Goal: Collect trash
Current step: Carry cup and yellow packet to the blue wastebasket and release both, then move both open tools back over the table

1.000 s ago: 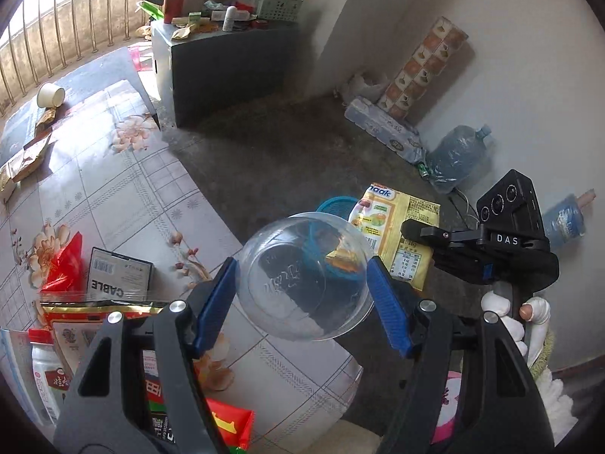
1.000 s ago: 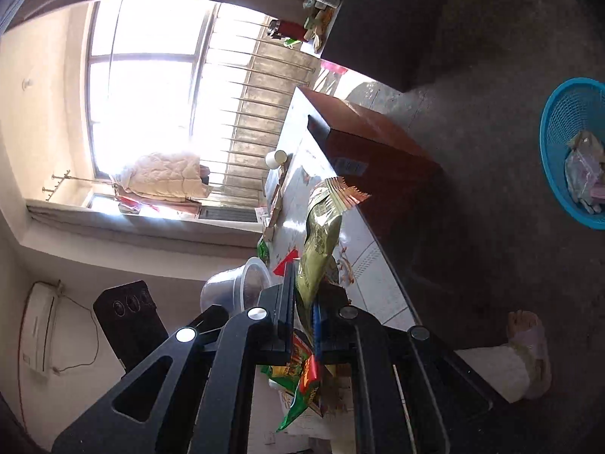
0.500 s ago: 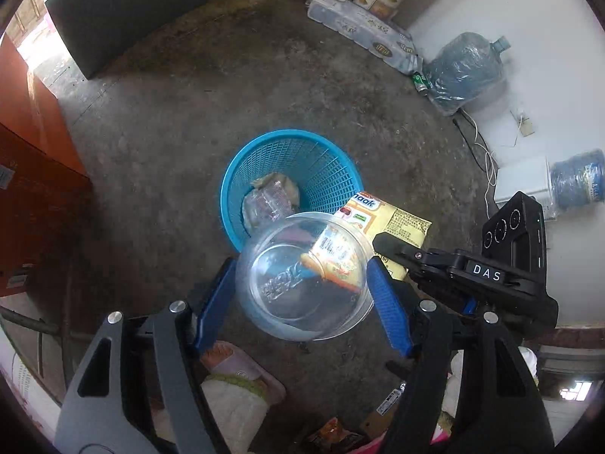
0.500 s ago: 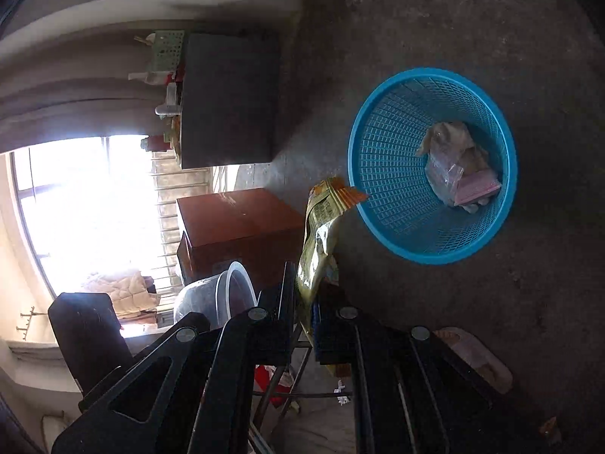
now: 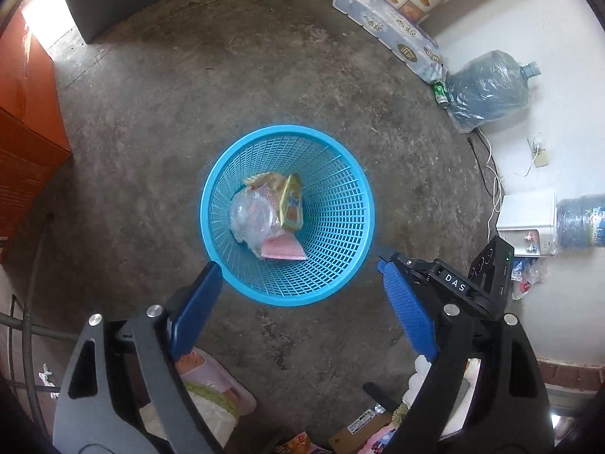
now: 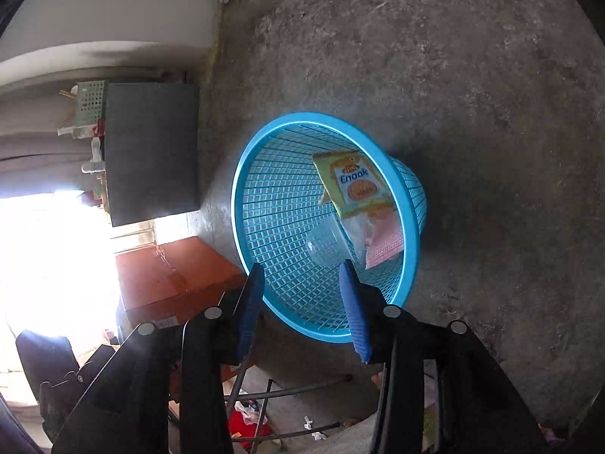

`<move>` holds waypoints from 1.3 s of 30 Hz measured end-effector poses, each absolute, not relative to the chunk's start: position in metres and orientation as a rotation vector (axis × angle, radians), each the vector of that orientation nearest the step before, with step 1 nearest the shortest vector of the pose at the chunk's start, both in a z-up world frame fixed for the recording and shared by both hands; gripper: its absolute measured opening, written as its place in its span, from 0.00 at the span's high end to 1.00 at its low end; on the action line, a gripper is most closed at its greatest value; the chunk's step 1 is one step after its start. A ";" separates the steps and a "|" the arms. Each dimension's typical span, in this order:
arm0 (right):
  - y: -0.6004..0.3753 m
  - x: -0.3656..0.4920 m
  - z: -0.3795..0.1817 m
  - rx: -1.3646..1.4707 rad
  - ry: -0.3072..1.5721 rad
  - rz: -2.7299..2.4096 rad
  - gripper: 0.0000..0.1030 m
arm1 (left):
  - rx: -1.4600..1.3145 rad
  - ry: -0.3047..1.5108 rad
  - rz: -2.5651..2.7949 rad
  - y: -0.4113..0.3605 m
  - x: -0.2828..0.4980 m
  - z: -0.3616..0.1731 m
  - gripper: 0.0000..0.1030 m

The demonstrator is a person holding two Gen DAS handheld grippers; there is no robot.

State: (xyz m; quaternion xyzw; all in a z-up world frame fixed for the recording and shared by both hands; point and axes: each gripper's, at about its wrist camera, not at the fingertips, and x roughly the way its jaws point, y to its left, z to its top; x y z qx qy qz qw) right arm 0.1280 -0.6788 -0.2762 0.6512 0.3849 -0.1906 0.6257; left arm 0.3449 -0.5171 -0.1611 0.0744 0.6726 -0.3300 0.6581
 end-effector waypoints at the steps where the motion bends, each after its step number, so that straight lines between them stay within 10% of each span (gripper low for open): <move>1: -0.680 0.124 -0.269 1.483 0.875 -0.442 0.61 | 0.160 1.516 -0.748 -0.515 0.346 -0.155 0.19; 12: -0.642 0.097 -0.136 1.186 0.745 -0.333 0.61 | 0.094 1.298 -0.874 -0.422 0.315 -0.018 0.19; 22: -0.516 0.074 -0.016 0.906 0.666 0.019 0.46 | -0.088 0.900 -0.752 -0.153 0.244 0.130 0.19; 39: -0.227 0.163 -0.027 0.952 1.000 0.595 0.42 | -0.322 0.626 -0.238 0.099 0.109 0.066 0.20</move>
